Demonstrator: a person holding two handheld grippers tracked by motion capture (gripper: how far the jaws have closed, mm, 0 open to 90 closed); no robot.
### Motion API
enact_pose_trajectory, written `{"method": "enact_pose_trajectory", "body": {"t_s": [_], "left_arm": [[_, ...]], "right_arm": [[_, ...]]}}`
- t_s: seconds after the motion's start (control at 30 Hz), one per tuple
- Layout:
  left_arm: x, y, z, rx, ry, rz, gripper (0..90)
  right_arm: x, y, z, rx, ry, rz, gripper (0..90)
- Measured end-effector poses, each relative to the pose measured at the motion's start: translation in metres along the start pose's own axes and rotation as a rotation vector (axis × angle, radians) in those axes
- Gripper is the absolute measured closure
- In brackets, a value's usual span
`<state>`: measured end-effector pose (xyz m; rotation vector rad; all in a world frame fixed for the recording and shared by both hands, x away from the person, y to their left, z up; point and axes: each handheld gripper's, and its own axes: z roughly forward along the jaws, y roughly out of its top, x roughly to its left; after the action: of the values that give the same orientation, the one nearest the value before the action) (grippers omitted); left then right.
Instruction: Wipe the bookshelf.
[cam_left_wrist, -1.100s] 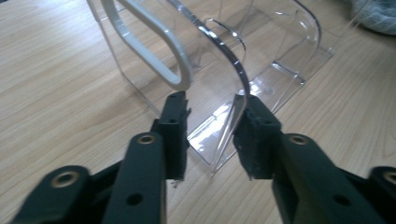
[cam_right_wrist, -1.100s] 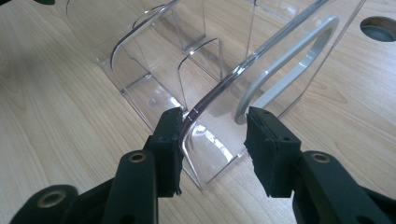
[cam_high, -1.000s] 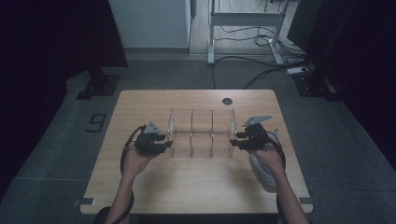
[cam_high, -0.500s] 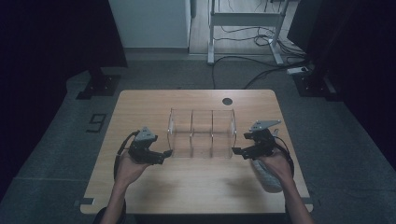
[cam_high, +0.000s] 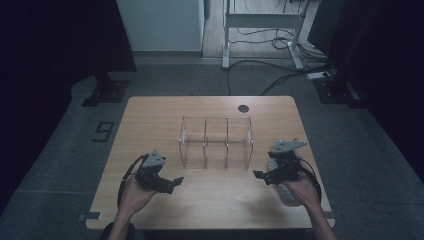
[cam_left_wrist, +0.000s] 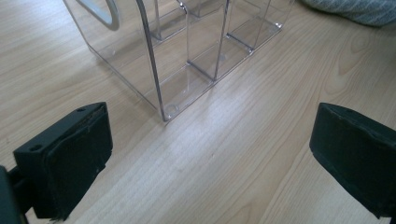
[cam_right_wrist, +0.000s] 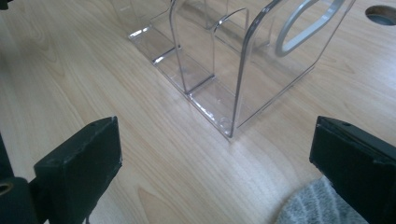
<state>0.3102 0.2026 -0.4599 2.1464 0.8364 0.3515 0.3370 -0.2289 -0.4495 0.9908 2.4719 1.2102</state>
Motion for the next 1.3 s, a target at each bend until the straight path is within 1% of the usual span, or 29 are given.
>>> {"method": "enact_pose_trajectory", "body": {"t_s": [0.2, 0.3, 0.43, 0.47, 0.53, 0.6, 0.67, 0.83, 0.9, 0.93, 0.97, 1.0, 1.07, 1.13, 1.2, 1.27, 1.3], "left_arm": [[-0.003, -0.015, 0.001, -0.014, 0.012, -0.004, 0.0], [-0.003, -0.023, 0.003, -0.018, 0.027, -0.005, 0.0], [-0.002, -0.032, 0.006, -0.017, 0.039, -0.015, 0.0], [-0.002, -0.034, 0.007, -0.017, 0.04, -0.017, 0.0], [-0.002, -0.037, 0.009, -0.017, 0.037, -0.026, 0.0], [-0.002, -0.04, 0.012, -0.008, 0.041, -0.025, 0.0], [-0.002, -0.042, 0.016, 0.004, 0.042, -0.024, 0.0], [-0.001, -0.049, 0.026, 0.044, 0.039, -0.026, 0.0], [-0.001, -0.052, 0.031, 0.062, 0.031, -0.03, 0.0], [-0.001, -0.053, 0.033, 0.072, 0.032, -0.027, 0.0], [-0.001, -0.054, 0.035, 0.082, 0.033, -0.025, 0.0], [-0.001, -0.055, 0.038, 0.093, 0.03, -0.024, 0.0], [-0.001, -0.057, 0.043, 0.11, 0.009, -0.025, 0.0], [-0.005, -0.058, 0.049, 0.145, 0.008, -0.005, 0.0], [-0.008, -0.058, 0.053, 0.169, 0.004, 0.013, 0.0], [-0.01, -0.058, 0.058, 0.196, 0.002, 0.022, 0.0], [-0.011, -0.058, 0.06, 0.218, 0.002, 0.034, 0.0]], "right_arm": [[0.004, -0.011, 0.004, 0.005, 0.013, -0.005, 1.3], [0.005, -0.017, 0.008, 0.017, 0.017, -0.006, 1.3], [0.005, -0.025, 0.016, 0.035, 0.023, -0.01, 1.3], [0.005, -0.026, 0.018, 0.039, 0.018, -0.011, 1.3], [0.006, -0.028, 0.022, 0.046, 0.022, -0.006, 1.4], [0.006, -0.031, 0.027, 0.057, 0.022, -0.008, 1.4], [0.007, -0.035, 0.033, 0.08, 0.024, -0.014, 1.3], [0.007, -0.042, 0.044, 0.108, 0.019, -0.013, 1.2], [0.006, -0.044, 0.047, 0.126, 0.014, -0.016, 1.1], [0.005, -0.046, 0.049, 0.133, 0.01, -0.021, 1.1], [0.005, -0.047, 0.051, 0.139, 0.008, -0.015, 1.1], [0.005, -0.049, 0.053, 0.149, 0.009, -0.014, 1.1], [0.005, -0.052, 0.057, 0.171, 0.008, -0.017, 1.1], [0.006, -0.054, 0.061, 0.195, 0.005, -0.025, 1.0], [0.006, -0.055, 0.064, 0.215, 0.006, -0.036, 0.9], [0.006, -0.057, 0.068, 0.231, 0.004, -0.037, 0.5], [0.007, -0.059, 0.07, 0.238, 0.0, -0.037, 0.2]]}}
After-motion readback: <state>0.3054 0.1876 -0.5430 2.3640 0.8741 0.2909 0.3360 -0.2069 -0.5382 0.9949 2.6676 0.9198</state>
